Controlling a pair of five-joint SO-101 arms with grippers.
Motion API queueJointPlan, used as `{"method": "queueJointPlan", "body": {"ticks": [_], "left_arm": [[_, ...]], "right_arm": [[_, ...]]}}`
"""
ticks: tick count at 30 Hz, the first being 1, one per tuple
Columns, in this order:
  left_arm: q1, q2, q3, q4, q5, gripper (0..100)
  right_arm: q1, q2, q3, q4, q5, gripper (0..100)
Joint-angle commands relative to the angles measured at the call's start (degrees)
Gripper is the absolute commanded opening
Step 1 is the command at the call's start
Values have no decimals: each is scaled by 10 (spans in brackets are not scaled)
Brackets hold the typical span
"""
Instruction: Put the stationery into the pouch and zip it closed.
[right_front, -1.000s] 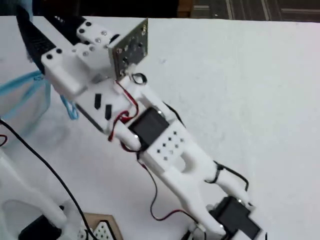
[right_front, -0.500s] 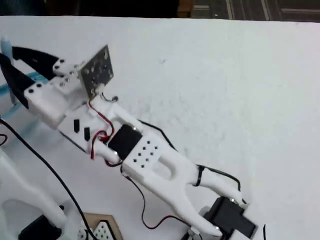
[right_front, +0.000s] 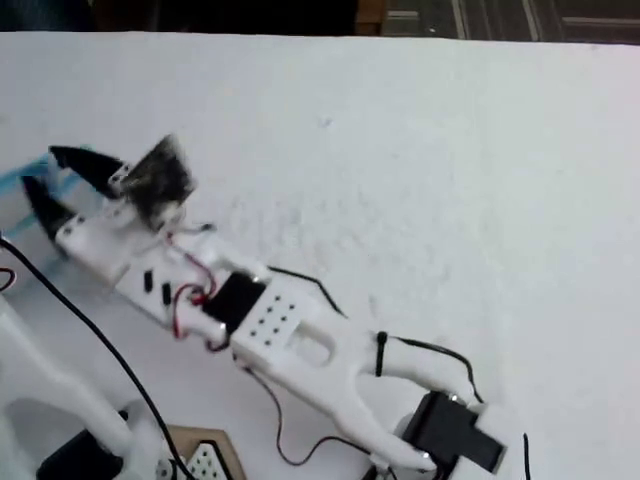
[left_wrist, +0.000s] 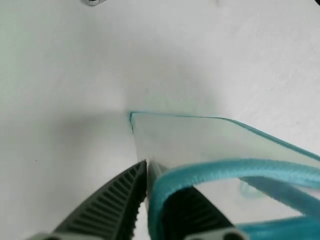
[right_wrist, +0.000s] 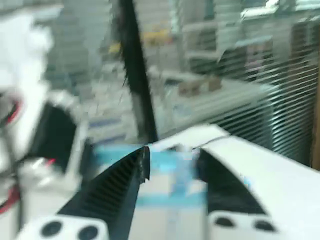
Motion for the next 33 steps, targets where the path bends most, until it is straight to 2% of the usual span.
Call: {"method": "queueJointPlan", "body": {"ticks": [1, 5, 13, 18, 21, 25, 26, 28, 33], "left_arm": [[3, -27, -4, -14, 2, 22], [3, -27, -5, -14, 2, 22], [3, -27, -4, -14, 2, 22], [3, -27, -4, -14, 2, 22], [4, -27, -4, -14, 2, 22], [14, -27, -4, -14, 2, 22], [25, -27, -4, -14, 2, 22], [49, -28, -8, -13, 2, 22], [116, -28, -29, -14, 2, 22]], "right_arm": [[-25, -7, -5, 16, 30, 300], [-15, -8, -18, 24, 29, 301], [101, -71, -53, 141, 28, 301], [142, -154, 10, 222, 28, 300], [151, -192, 94, 222, 28, 255], [151, -187, 186, 158, 28, 13], [151, -179, 196, 139, 28, 14], [151, -161, 197, 120, 28, 79], [148, -104, 169, 117, 28, 91]]}}
